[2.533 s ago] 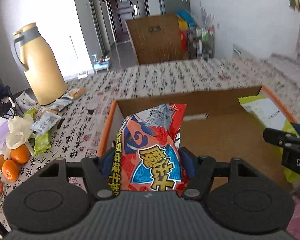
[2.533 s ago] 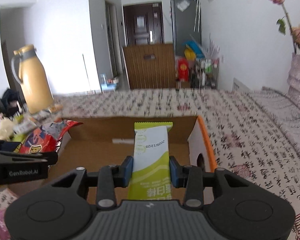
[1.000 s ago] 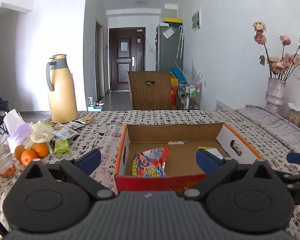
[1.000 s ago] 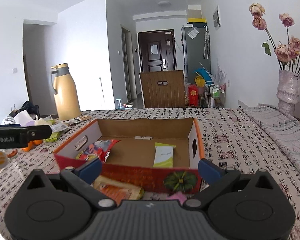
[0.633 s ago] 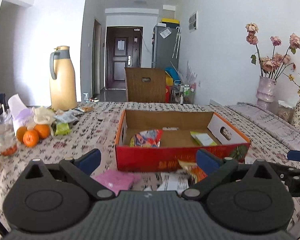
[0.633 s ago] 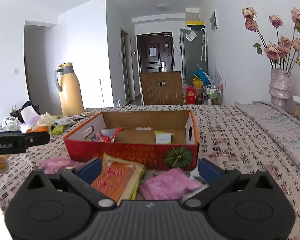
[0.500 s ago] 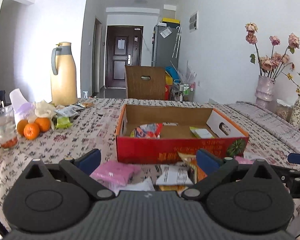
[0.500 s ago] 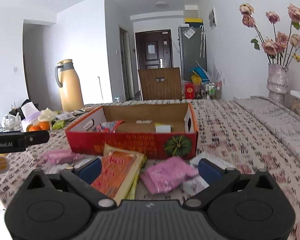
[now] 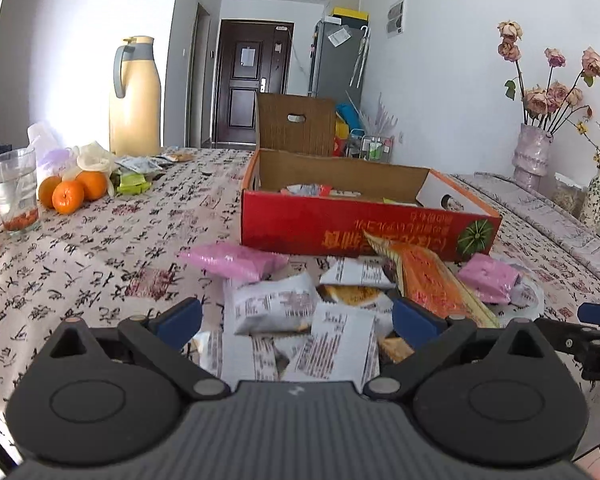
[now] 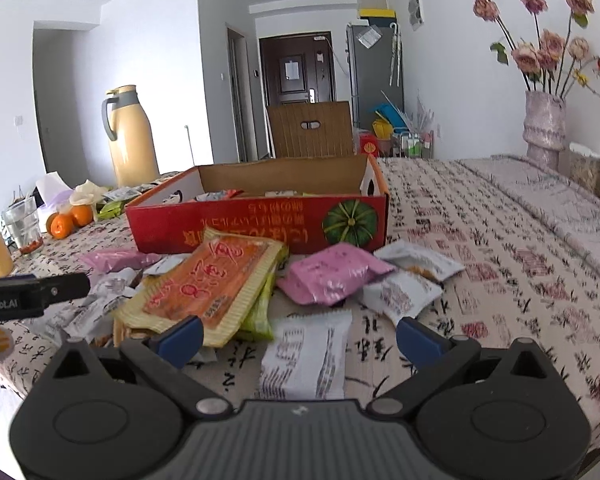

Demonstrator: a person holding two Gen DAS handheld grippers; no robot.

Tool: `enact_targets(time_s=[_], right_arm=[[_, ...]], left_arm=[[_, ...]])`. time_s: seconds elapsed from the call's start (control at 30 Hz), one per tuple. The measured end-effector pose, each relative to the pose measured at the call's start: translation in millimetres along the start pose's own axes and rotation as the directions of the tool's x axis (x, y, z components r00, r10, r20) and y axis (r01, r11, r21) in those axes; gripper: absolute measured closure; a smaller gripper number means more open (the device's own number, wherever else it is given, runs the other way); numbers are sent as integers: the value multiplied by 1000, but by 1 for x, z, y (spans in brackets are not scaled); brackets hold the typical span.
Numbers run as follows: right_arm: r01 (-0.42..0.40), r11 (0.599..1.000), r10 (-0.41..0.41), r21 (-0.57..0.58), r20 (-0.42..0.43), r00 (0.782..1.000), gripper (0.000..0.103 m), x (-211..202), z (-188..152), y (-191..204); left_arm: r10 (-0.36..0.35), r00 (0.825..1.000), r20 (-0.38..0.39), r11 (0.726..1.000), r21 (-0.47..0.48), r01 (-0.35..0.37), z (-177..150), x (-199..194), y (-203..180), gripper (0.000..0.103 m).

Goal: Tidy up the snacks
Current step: 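Withdraw both open tools from the box back to the snack pile, then grasp a white snack packet with the right tool while the left tool grasps another white packet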

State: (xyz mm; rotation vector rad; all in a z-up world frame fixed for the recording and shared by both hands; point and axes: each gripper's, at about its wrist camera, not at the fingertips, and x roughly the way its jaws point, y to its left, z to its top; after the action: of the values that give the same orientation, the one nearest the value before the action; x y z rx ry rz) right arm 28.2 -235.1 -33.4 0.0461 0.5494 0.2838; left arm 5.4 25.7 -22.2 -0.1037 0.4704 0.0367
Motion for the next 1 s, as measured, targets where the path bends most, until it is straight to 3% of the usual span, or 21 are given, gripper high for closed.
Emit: enact_targets(time_s=[0.17, 0.33, 0.37, 0.47, 0.8, 1.0], right_arm=[[2, 1000, -2, 0, -19, 1000, 3, 5, -4, 1], [16, 1000, -17, -14, -49, 999, 14, 15, -8, 3], [17, 1000, -18, -16, -56, 998, 18, 17, -9, 4], [20, 999, -22, -27, -78, 997, 41, 25, -12, 5], [47, 997, -52, -58, -94, 994, 55, 31, -17, 6], [49, 998, -51, -30, -78, 996, 57, 28, -15, 0]], left_arm=[[-1, 1000, 0, 1000, 3, 1, -1, -2, 0, 0], [-4, 1000, -7, 1000, 9, 5, 1, 0, -4, 0], [-5, 1000, -8, 1000, 10, 5, 0, 0, -4, 0], [-5, 1000, -12, 1000, 8, 5, 0, 1, -4, 0], [-4, 1000, -20, 1000, 5, 4, 0, 3, -3, 0], [4, 1000, -12, 1000, 1, -4, 1, 1, -2, 0]])
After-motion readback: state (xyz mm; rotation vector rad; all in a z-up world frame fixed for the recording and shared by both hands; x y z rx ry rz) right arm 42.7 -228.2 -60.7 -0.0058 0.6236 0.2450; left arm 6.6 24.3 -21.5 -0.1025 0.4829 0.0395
